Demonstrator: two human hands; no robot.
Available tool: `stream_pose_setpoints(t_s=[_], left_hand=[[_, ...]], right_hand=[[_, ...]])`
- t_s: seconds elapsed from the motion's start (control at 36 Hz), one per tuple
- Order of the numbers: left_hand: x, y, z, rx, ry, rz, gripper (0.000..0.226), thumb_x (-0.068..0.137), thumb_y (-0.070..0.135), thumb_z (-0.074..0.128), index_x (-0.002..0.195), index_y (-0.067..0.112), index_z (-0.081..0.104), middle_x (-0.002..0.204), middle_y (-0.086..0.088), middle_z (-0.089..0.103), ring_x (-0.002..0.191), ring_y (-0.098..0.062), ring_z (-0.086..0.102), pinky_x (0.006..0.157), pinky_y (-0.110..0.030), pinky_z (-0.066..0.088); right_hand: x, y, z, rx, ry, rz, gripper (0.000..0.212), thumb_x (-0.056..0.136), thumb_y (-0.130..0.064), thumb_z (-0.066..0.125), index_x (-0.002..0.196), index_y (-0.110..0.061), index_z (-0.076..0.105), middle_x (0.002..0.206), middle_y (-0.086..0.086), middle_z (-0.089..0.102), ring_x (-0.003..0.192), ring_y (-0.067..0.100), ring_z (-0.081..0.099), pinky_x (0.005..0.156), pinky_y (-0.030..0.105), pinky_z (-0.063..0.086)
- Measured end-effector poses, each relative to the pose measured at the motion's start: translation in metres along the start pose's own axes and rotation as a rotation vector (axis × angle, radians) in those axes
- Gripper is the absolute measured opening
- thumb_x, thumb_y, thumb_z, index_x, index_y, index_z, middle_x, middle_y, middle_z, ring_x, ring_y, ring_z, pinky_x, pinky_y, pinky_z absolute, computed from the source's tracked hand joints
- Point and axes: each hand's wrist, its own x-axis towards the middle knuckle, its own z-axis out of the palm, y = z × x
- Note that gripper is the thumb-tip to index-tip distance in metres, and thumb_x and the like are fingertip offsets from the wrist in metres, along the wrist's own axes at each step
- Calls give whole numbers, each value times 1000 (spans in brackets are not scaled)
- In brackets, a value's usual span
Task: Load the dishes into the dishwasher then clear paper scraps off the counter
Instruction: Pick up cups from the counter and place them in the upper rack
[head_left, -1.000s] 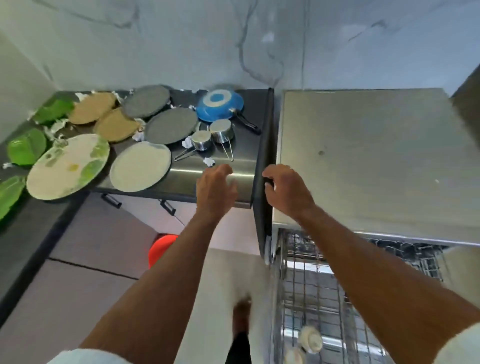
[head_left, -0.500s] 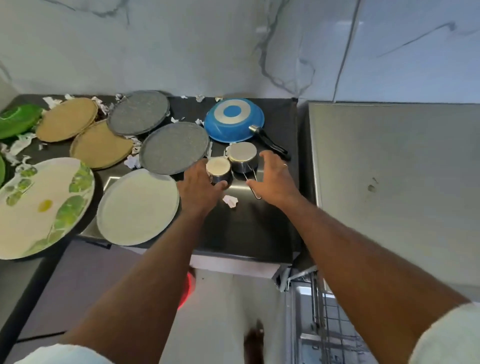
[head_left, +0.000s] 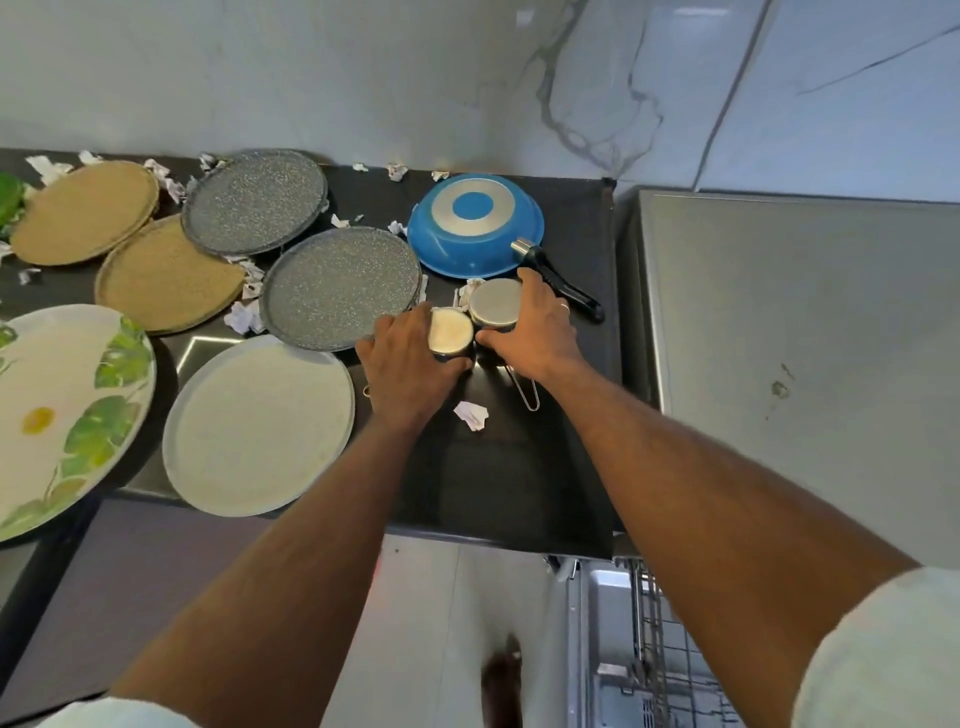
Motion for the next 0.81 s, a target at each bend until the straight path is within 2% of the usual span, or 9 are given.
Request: stream_pose_setpoints(t_s=[0.17,0.28,0.42,0.58,0.67,0.75,0.81], left_hand=[[-10,1,-2,-94,60,-40,81,75,53,80,140,15,50,134,-10,57,125,-28,49,104,-44,36],[-26,10,-7,-120,80,-44,80,74,55,80,137,16,51,126,-10,53,116,-28,53,97,-44,42],[-53,32,-11,-212,49,-81,74,71,59,78,129,19,57,120,-10,49,109,-29,55,95,-46,49],[-98,59,-18,-219,52,-51,74,71,58,80,130,18,56,125,-9,48,111,-25,53,95,-41,49],[-127,78,-19,-273,34,-43,70,71,59,79,123,16,59,118,-7,50,104,-21,53,88,-36,49],[-164,100,-18,-352,20,-46,60,72,60,77,109,16,62,107,-4,53,94,-17,51,79,-29,42],[-195,114,-13,-401,15,-42,57,70,66,72,97,18,62,99,-2,57,87,-16,52,76,-31,46]], right_hand=[[-22,20,-6,141,110,16,95,74,-44,85,148,-21,29,145,3,44,133,23,41,108,40,42],[-43,38,-19,145,145,6,98,71,-53,84,149,-21,32,146,4,43,132,22,44,107,41,44],[-73,63,-40,146,199,-47,92,72,-53,84,145,-20,40,139,3,47,122,17,47,99,30,46],[-124,95,-65,194,230,-100,88,72,-53,83,143,-19,44,136,3,50,113,10,44,91,26,47],[-157,114,-80,208,248,-128,87,71,-55,83,141,-19,46,131,2,53,110,10,47,90,27,50],[-196,137,-94,211,241,-170,85,69,-55,84,136,-18,49,127,2,55,107,12,50,86,24,50],[-224,156,-104,201,228,-191,84,68,-52,86,134,-16,51,125,3,56,107,14,52,86,24,49]])
